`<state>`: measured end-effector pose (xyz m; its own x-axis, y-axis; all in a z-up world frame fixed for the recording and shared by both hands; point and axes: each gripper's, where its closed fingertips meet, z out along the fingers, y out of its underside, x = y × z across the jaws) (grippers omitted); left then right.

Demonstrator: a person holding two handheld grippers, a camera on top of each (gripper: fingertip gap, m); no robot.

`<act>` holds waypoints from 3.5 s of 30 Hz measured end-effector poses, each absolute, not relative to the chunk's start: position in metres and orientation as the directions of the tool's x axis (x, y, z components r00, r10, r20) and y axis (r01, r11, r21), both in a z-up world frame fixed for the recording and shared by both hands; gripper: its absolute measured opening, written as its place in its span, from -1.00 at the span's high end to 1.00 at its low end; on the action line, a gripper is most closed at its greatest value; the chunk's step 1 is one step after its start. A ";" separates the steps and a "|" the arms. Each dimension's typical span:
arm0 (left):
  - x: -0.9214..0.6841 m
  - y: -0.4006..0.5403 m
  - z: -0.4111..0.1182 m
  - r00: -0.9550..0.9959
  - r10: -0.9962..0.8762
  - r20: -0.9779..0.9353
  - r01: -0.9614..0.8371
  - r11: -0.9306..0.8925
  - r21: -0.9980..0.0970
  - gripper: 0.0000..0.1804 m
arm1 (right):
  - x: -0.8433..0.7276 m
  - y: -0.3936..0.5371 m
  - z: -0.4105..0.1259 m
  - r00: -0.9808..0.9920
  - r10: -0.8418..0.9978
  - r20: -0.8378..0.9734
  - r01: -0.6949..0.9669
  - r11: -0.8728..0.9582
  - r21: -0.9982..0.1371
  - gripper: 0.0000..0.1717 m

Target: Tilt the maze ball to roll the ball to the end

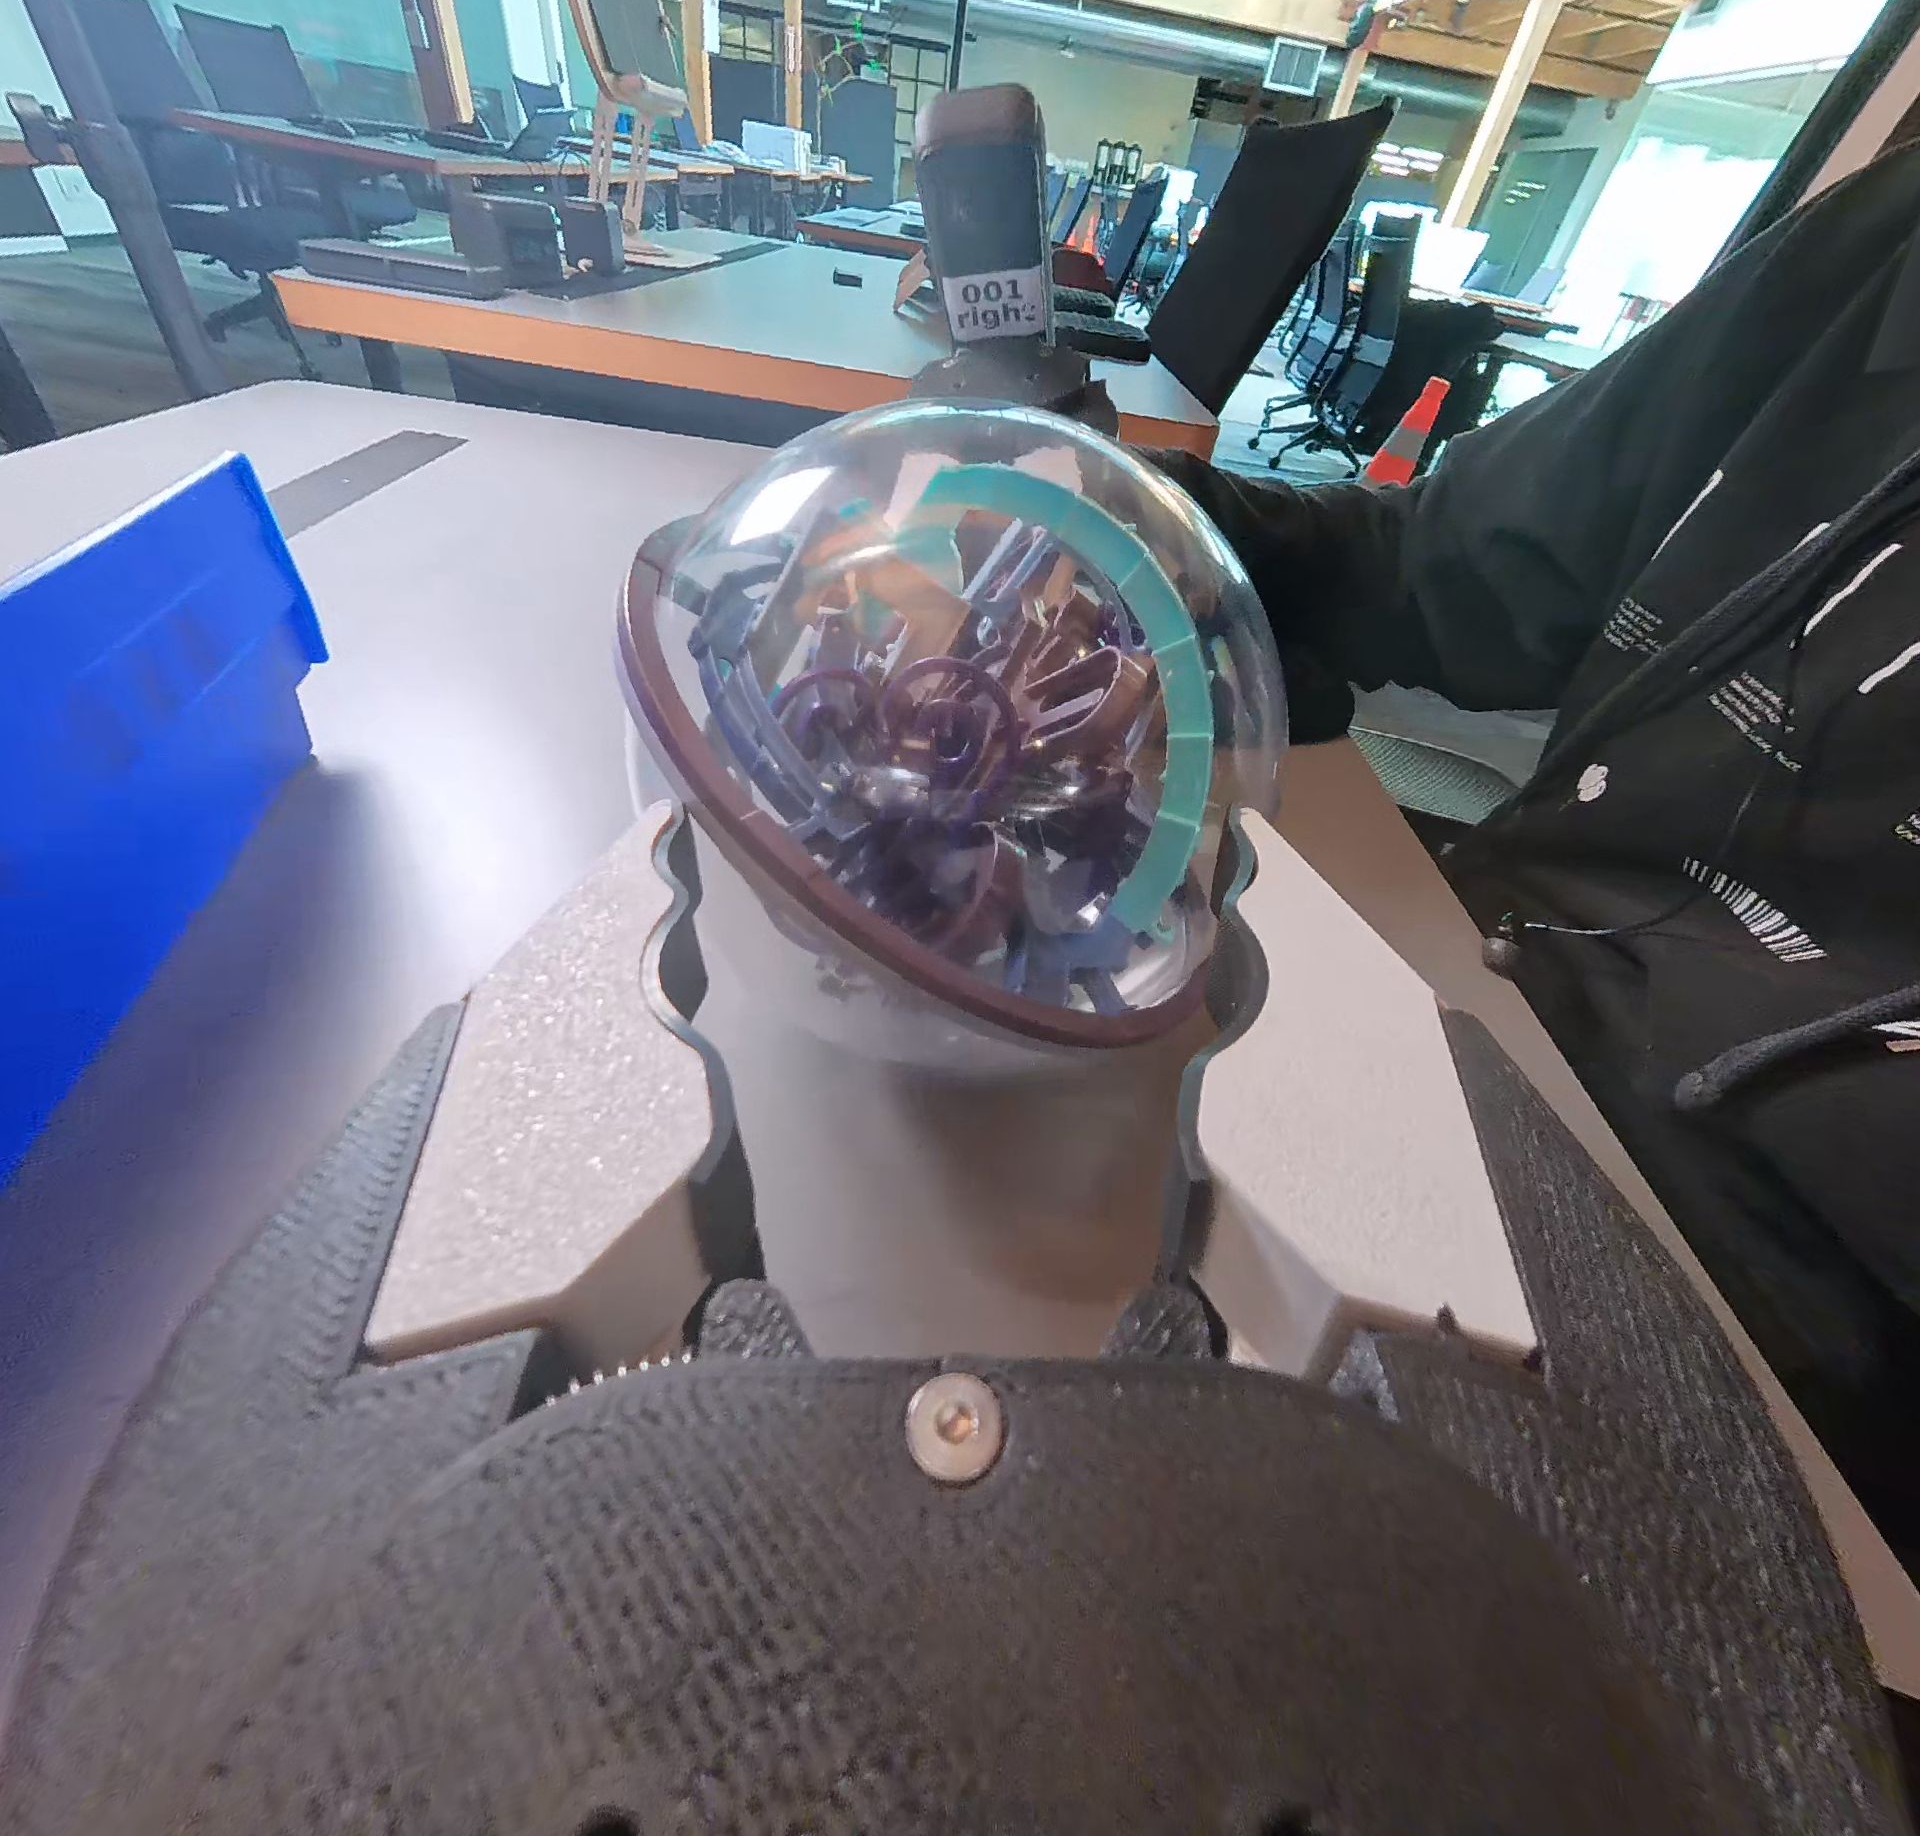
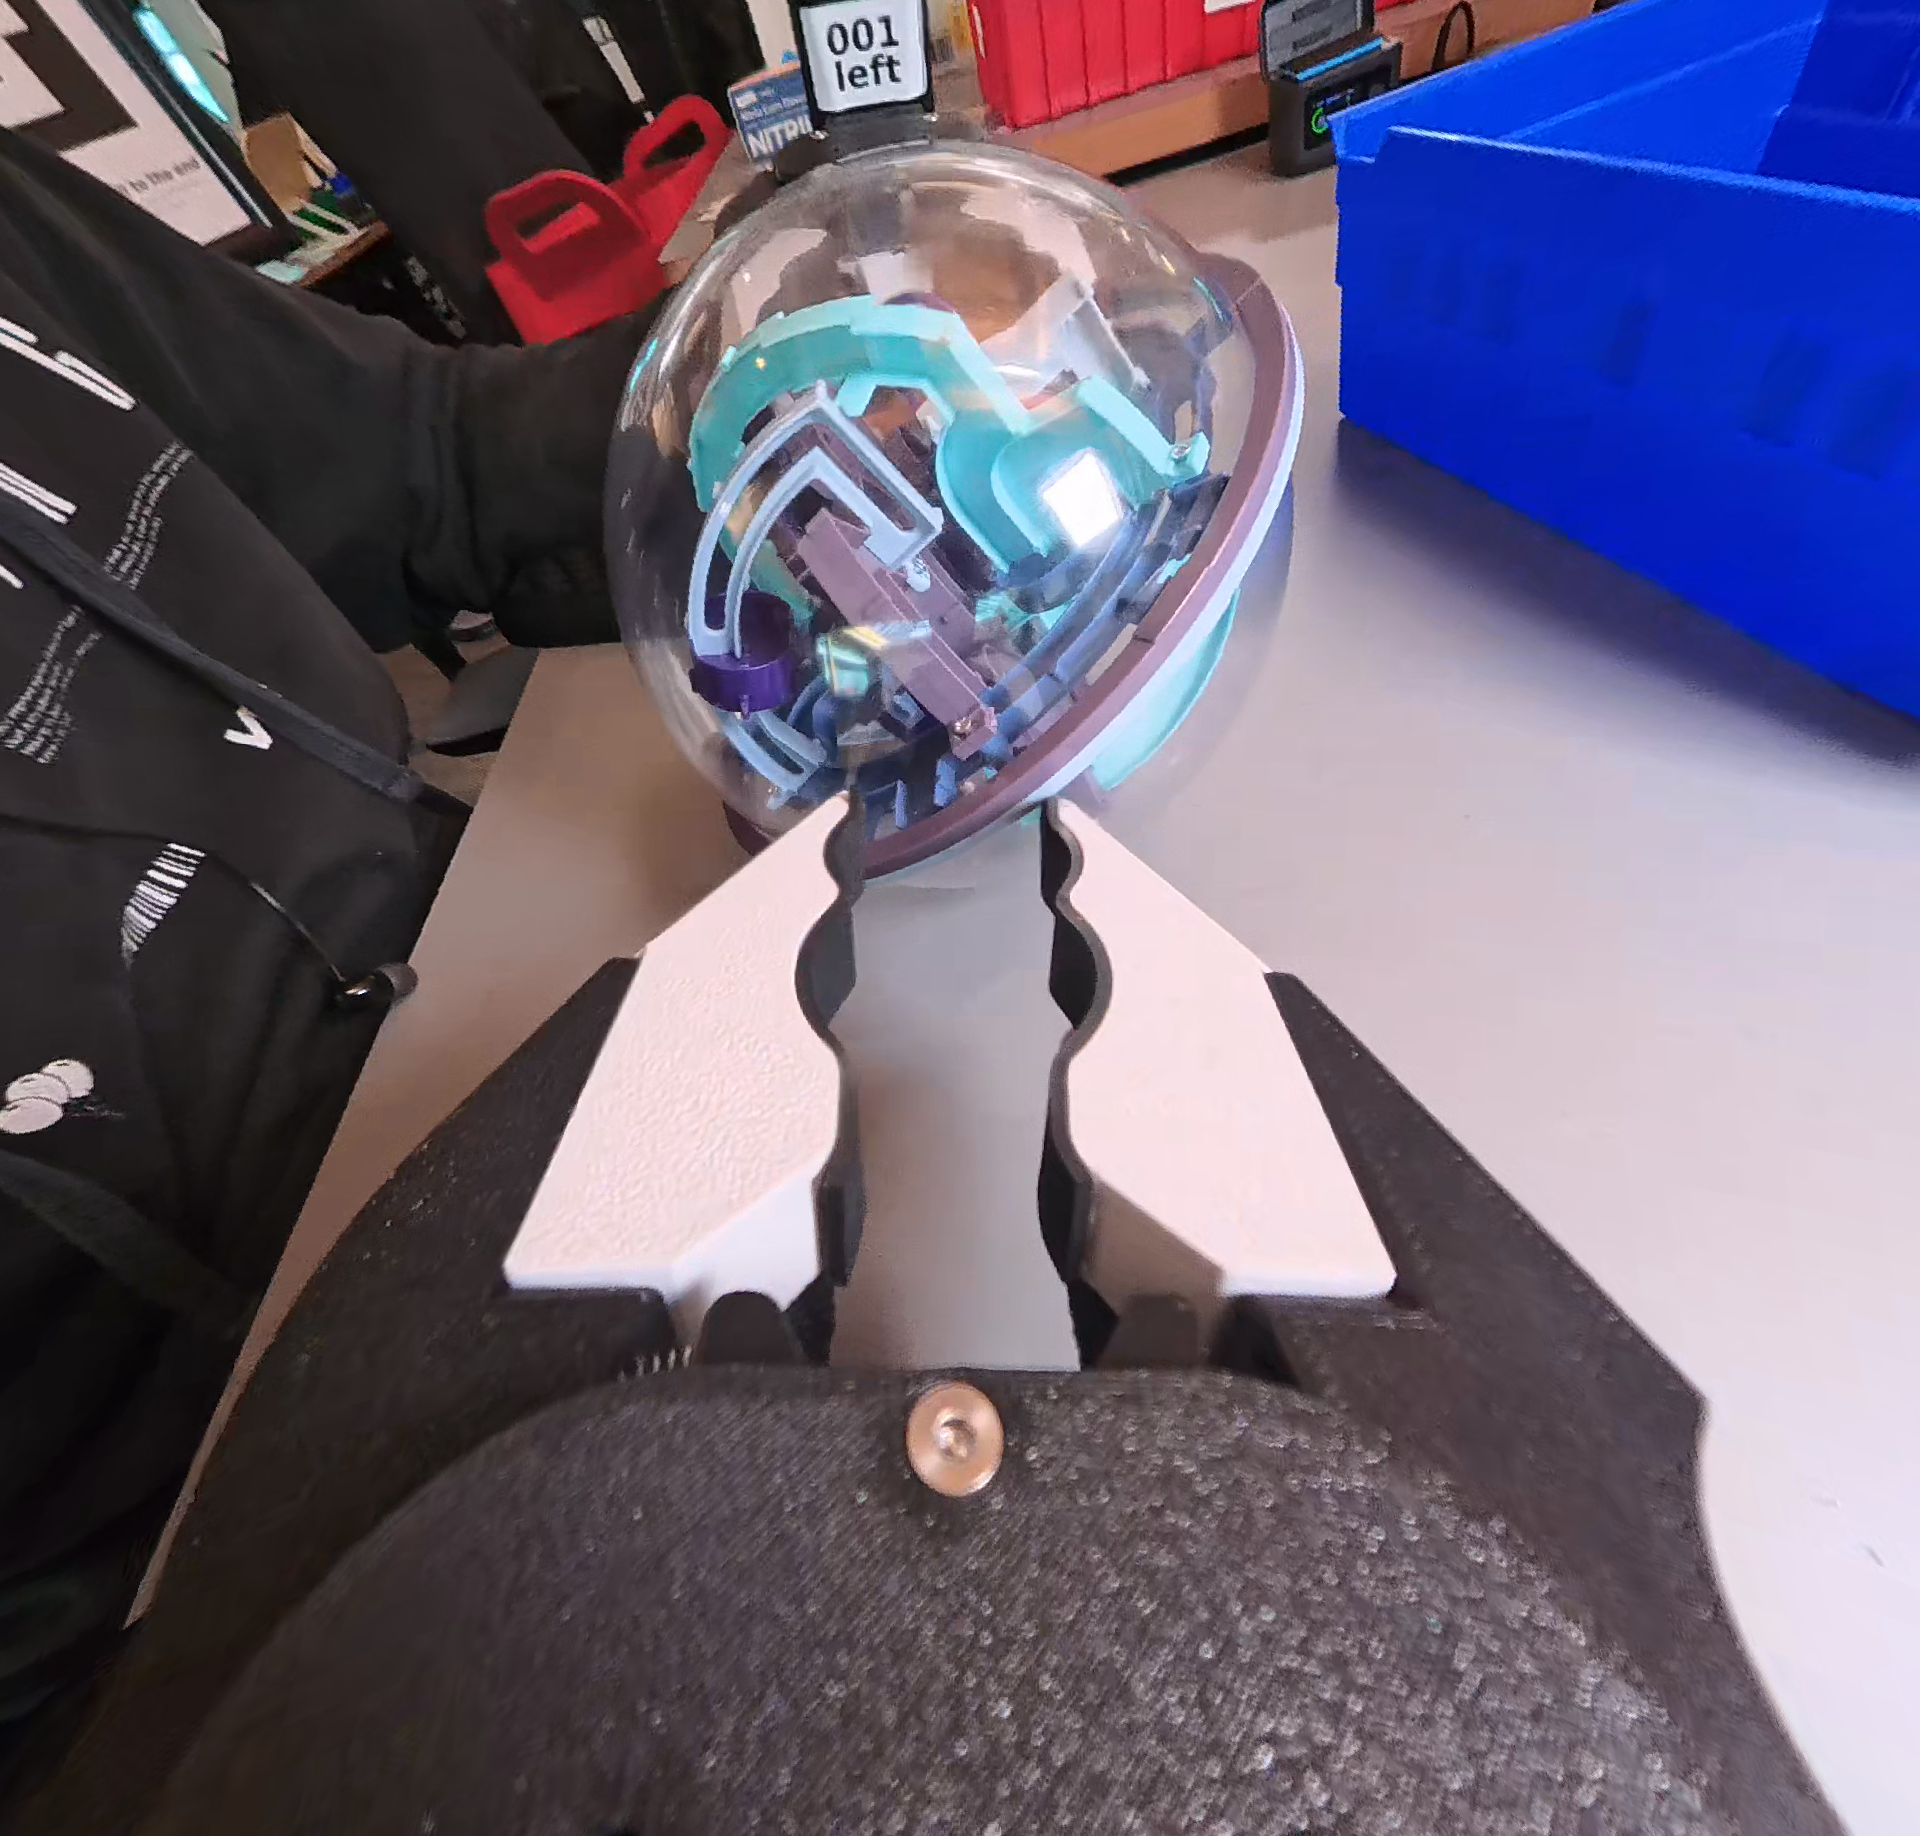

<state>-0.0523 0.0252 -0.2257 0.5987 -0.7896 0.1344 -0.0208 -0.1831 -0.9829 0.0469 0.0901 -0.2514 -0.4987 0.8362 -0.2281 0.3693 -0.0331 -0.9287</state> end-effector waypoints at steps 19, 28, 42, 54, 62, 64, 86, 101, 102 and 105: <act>-0.067 0.025 -0.251 0.495 -0.675 0.548 0.164 -0.546 -0.821 0.53 | 0.044 0.118 -0.246 -0.413 0.886 -0.211 0.301 -0.087 -0.950 0.90; -0.074 0.035 -0.253 0.556 -0.639 0.531 0.179 -0.532 -0.828 0.93 | 0.042 0.127 -0.247 -0.365 0.911 -0.189 0.287 -0.083 -0.954 0.91; -0.077 0.033 -0.257 0.581 -0.635 0.509 0.144 -0.535 -0.833 0.93 | 0.043 0.117 -0.261 -0.420 0.858 -0.297 0.403 -0.117 -0.908 0.86; -0.056 0.027 -0.287 0.601 -0.684 0.414 -0.059 -0.554 -0.831 0.93 | 0.044 0.122 -0.253 -0.421 0.884 -0.202 0.316 -0.066 -0.947 0.93; -0.064 0.036 -0.261 0.656 -0.700 0.282 -0.046 -0.411 -0.911 0.93 | 0.040 0.129 -0.233 -0.395 0.910 -0.128 0.217 -0.043 -0.975 0.93; -0.066 0.040 -0.250 0.676 -0.697 0.238 -0.045 -0.362 -0.931 0.93 | 0.036 0.134 -0.220 -0.380 0.921 -0.091 0.182 -0.022 -0.983 0.93; -0.111 0.036 0.015 0.794 -0.581 -0.180 0.040 0.345 -0.938 0.93 | 0.002 0.127 0.012 -0.287 0.892 0.348 -0.252 0.280 -0.926 0.93; -0.086 0.023 0.037 0.766 -0.556 -0.323 -0.007 0.494 -0.869 0.93 | 0.027 0.116 0.030 -0.252 0.873 0.418 -0.407 0.296 -0.864 0.93; -0.085 0.022 0.038 0.765 -0.558 -0.322 -0.002 0.498 -0.867 0.93 | 0.027 0.116 0.029 -0.250 0.871 0.423 -0.405 0.303 -0.863 0.93; -0.086 0.024 0.036 0.766 -0.555 -0.326 -0.009 0.497 -0.867 0.93 | 0.027 0.116 0.029 -0.241 0.870 0.431 -0.410 0.312 -0.857 0.93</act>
